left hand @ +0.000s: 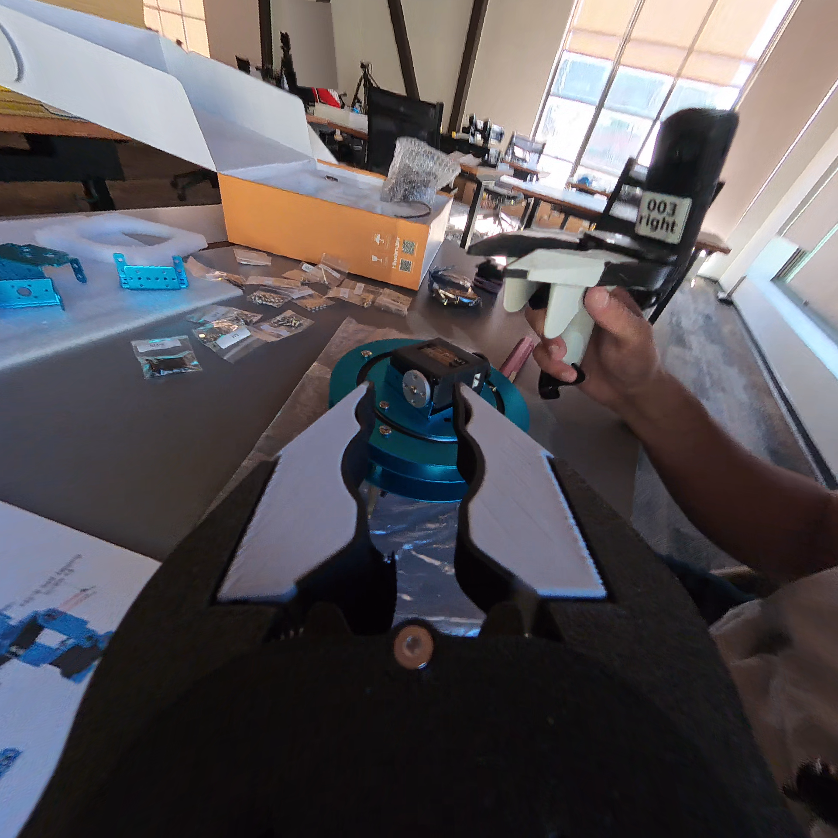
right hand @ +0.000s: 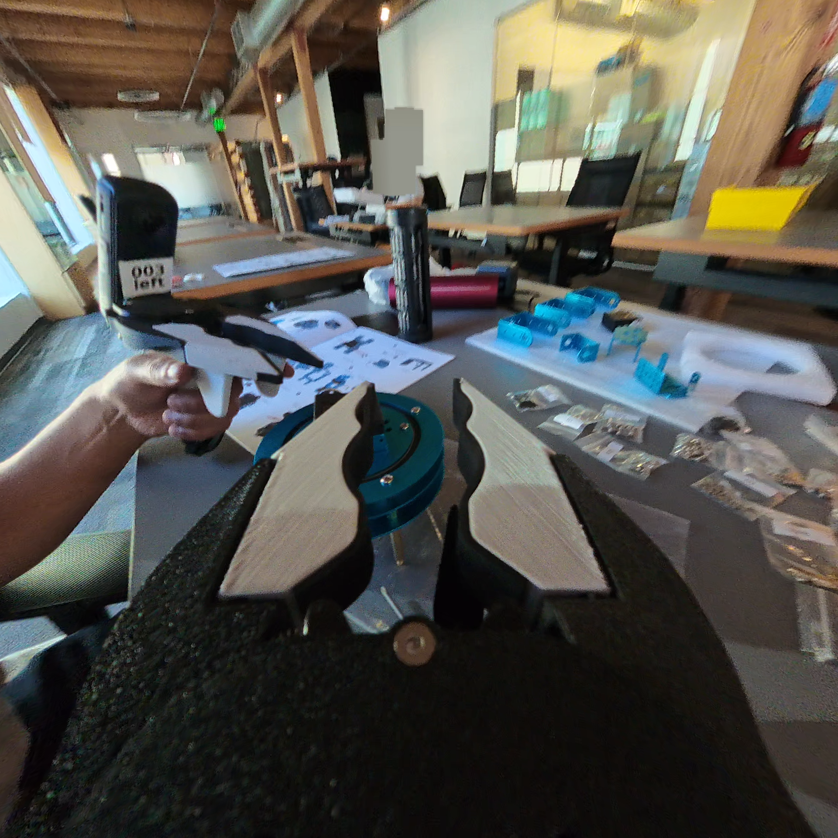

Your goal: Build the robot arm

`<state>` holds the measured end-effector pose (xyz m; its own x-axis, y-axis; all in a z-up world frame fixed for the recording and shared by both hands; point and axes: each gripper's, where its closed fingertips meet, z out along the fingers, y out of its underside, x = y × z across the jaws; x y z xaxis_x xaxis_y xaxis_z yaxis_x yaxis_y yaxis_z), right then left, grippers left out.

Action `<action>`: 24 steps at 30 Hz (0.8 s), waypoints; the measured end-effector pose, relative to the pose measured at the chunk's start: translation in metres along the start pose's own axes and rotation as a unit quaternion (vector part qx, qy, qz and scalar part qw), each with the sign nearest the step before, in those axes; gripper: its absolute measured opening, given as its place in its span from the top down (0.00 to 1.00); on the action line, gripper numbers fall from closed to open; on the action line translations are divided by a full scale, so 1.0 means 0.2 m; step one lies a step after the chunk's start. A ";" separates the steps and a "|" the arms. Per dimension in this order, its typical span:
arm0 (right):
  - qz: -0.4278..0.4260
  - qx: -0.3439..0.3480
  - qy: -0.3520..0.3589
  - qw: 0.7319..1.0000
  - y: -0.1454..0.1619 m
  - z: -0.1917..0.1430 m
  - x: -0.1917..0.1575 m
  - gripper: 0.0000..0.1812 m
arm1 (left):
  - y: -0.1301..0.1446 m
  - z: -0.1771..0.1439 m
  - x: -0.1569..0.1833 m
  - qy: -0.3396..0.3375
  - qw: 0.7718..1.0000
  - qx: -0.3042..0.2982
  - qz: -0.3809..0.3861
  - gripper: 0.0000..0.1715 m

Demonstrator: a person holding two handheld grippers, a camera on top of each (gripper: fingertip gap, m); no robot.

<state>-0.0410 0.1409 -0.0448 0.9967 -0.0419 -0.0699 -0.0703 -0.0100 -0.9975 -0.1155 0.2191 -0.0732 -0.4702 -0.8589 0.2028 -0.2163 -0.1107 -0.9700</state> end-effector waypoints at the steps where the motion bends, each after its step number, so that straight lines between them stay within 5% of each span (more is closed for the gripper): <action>1: -0.006 0.010 0.008 1.000 -0.01 -0.02 0.01 0.82 | 0.00 0.00 0.01 0.002 1.000 0.007 -0.007 0.81; 12: -0.010 -0.014 0.051 0.999 0.07 -0.05 0.11 0.83 | 0.05 0.03 0.06 -0.013 0.999 -0.037 -0.016 0.81; 24: -0.013 -0.045 0.020 0.999 0.11 0.00 0.04 0.78 | 0.08 -0.06 0.08 -0.024 0.998 -0.056 -0.016 0.81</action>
<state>-0.0340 0.1401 -0.0682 0.9959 -0.0812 -0.0410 -0.0492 -0.1016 -0.9936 -0.1369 0.2109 -0.0833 -0.4201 -0.8794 0.2238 -0.3266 -0.0836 -0.9415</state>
